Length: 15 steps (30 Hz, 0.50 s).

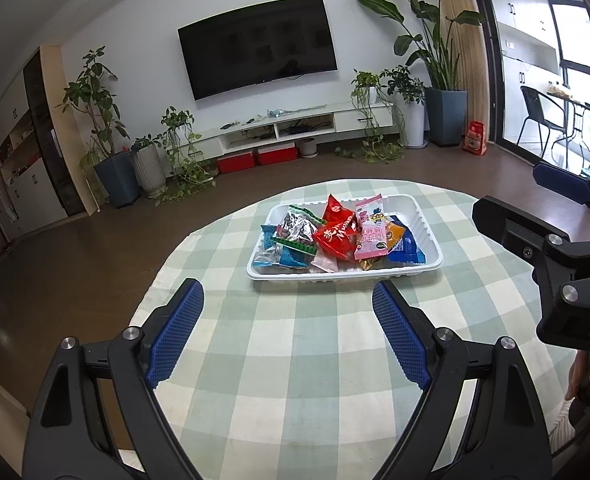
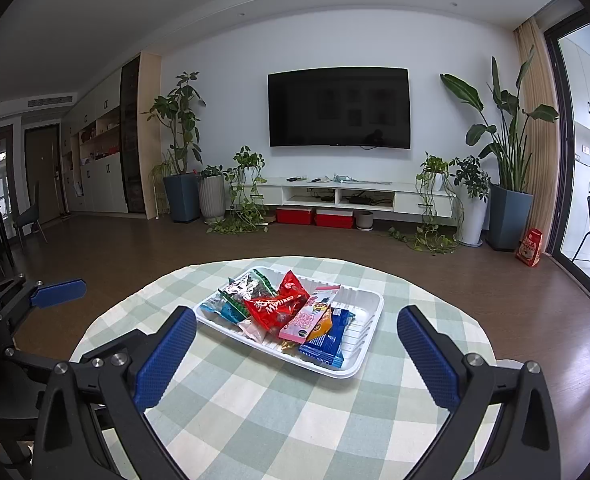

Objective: Organize snacks

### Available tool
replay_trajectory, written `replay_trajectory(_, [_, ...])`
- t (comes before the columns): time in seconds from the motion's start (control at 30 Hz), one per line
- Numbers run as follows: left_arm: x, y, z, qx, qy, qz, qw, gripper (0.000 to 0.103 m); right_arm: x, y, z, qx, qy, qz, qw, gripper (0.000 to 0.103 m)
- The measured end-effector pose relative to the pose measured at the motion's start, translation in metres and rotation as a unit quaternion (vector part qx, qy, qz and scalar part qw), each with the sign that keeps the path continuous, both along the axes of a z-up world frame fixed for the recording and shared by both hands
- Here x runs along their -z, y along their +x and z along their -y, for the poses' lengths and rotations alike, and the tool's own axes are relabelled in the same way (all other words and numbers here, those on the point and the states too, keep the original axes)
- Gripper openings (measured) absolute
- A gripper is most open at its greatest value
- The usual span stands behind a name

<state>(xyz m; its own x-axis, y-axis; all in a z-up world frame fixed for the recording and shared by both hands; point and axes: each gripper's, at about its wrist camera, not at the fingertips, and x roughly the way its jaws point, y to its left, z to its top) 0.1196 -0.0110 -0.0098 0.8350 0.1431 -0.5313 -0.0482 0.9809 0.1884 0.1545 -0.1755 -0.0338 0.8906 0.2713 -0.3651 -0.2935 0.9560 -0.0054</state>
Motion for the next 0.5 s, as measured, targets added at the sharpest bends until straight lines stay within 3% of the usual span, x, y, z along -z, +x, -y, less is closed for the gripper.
replay_trajectory(0.5, [0.0036,0.0021,0.0026,-0.010,0.008,0.005,0.9999,0.086,-0.0003,0.0001,0.0004,0.001,0.000,0.000,1.000,0.103])
